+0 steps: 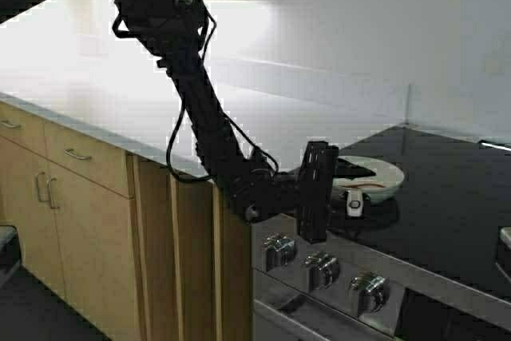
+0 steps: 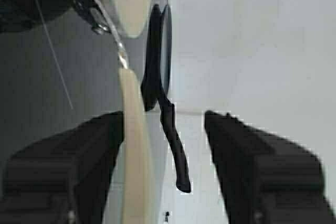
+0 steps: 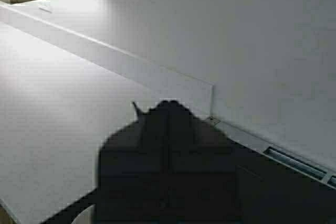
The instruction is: Wash the pan
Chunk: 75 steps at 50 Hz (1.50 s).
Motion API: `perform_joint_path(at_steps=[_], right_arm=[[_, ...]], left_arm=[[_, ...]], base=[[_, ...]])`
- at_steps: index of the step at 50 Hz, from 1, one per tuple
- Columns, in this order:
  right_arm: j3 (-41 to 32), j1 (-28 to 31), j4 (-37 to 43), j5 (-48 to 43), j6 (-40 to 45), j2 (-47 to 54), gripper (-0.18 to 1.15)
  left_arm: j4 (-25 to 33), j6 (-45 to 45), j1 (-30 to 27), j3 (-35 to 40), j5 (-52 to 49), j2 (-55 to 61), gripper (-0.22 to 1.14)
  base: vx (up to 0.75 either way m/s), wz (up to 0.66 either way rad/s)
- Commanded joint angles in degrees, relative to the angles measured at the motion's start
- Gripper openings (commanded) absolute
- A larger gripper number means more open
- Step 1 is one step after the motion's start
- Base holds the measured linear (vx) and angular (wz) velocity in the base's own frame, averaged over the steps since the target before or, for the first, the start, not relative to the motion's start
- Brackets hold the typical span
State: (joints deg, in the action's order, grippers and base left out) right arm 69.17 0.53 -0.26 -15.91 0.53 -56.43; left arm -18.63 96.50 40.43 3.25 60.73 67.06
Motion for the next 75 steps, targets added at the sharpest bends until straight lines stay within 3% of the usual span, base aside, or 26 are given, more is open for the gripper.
perform_joint_path(at_steps=[1, 6, 10, 14, 19, 22, 30, 49, 75], right_arm=[[-0.7, 0.09, 0.0, -0.26, 0.09, 0.18, 0.05], [-0.62, 0.09, 0.0, -0.26, 0.09, 0.18, 0.05], [-0.62, 0.09, 0.0, -0.26, 0.09, 0.18, 0.05], [-0.62, 0.09, 0.0, -0.26, 0.09, 0.18, 0.05], [-0.7, 0.09, 0.0, -0.26, 0.09, 0.18, 0.05], [-0.62, 0.09, 0.0, -0.26, 0.09, 0.09, 0.05], [-0.62, 0.09, 0.0, -0.26, 0.09, 0.18, 0.05], [-0.53, 0.09, 0.0, -0.26, 0.09, 0.18, 0.05], [-0.53, 0.09, 0.0, -0.26, 0.79, 0.18, 0.05]], left_arm=[[0.09, 0.09, 0.35, 0.97, 0.26, -1.32, 0.87], [0.09, 0.35, 0.26, 0.97, 0.35, -1.23, 0.82], [0.18, 1.32, 0.35, 0.88, 0.35, -1.23, 0.7], [0.53, 3.6, 0.26, 0.62, 0.79, -0.97, 0.45], [1.58, 4.66, 0.35, 0.35, 2.29, -0.88, 0.02], [2.46, 4.75, 0.35, 0.26, 3.34, -0.88, -0.12], [2.99, 4.75, 0.35, -0.79, 5.63, -1.67, 0.07], [3.08, 4.04, 0.35, -8.17, 11.6, -8.7, 0.02], [4.66, -2.72, 0.26, -27.16, 19.6, -22.32, 0.02]], base=[[0.0, 0.0], [0.0, 0.0], [0.0, 0.0], [0.0, 0.0], [0.0, 0.0], [0.0, 0.0], [0.0, 0.0], [0.0, 0.01], [0.02, 0.15]])
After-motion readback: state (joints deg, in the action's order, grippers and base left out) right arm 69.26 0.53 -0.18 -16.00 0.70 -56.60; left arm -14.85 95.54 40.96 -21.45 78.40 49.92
